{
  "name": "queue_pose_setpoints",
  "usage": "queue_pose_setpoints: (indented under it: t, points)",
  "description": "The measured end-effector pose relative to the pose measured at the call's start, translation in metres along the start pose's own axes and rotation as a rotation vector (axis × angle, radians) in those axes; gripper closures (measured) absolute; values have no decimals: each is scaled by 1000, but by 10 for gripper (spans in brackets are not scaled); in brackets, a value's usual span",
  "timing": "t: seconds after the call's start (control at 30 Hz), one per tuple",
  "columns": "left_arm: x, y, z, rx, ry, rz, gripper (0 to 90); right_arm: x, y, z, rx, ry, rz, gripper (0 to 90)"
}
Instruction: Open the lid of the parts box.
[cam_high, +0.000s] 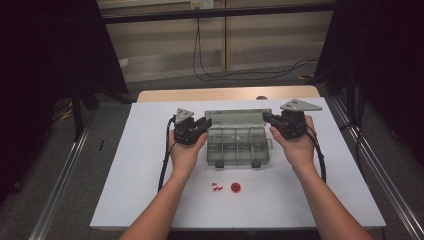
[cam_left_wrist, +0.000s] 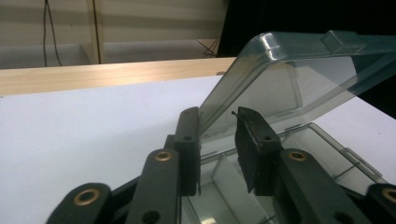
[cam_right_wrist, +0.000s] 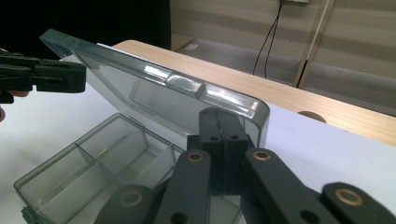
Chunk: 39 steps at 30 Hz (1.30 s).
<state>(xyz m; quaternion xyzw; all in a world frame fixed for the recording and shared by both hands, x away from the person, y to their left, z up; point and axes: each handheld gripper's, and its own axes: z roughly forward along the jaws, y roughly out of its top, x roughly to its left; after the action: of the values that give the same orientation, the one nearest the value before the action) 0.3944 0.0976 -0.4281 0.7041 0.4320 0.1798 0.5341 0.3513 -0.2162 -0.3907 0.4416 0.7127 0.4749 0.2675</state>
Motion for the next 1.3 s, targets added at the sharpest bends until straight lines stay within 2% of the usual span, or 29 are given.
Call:
queue_pose_setpoints:
  t: [0.2, 0.37, 0.63, 0.73, 0.8, 0.83, 0.87, 0.9, 1.0, 1.07, 1.13, 1.17, 1.23, 1.3]
  points:
    - [5, 3, 1, -1, -8, -32, 761, -3, 1, -1, 2, -1, -13, 900]
    - [5, 5, 1, -6, 2, -29, 793, -3, 1, -4, 1, 13, -35, 847]
    - [6, 7, 2, -1, 6, -27, 805, 2, 2, -16, -69, 31, -83, 642]
    - [6, 7, 3, -9, 10, -31, 808, 0, 3, -21, -106, 22, -69, 505]
    - [6, 7, 4, -10, 7, -34, 808, -3, 3, -22, -117, 0, -47, 343]
    - [6, 7, 4, -10, 9, -32, 809, -4, 3, -22, -119, -12, -29, 164]
    - [6, 7, 4, -9, 10, -31, 809, -5, 2, -20, -125, -53, -12, 0]
    - [6, 7, 4, -10, 10, -33, 809, -4, 2, -18, -122, -99, 1, 0]
    - [7, 7, 4, -12, 8, -37, 809, -9, -4, -13, -110, -79, 18, 0]
    - [7, 7, 4, -12, 8, -38, 809, -11, -9, -7, -81, -93, 26, 13]
    - [7, 7, 4, -12, 9, -37, 810, -10, -14, -1, -72, -97, 39, 114]
    - [7, 7, 4, -12, 8, -37, 810, -9, -16, 1, -63, -113, 41, 196]
    - [7, 7, 4, -13, 9, -34, 810, -9, -21, 6, -53, -142, 50, 489]
    - [8, 7, 4, -14, 7, -17, 812, -12, -25, 11, -42, -97, 96, 530]
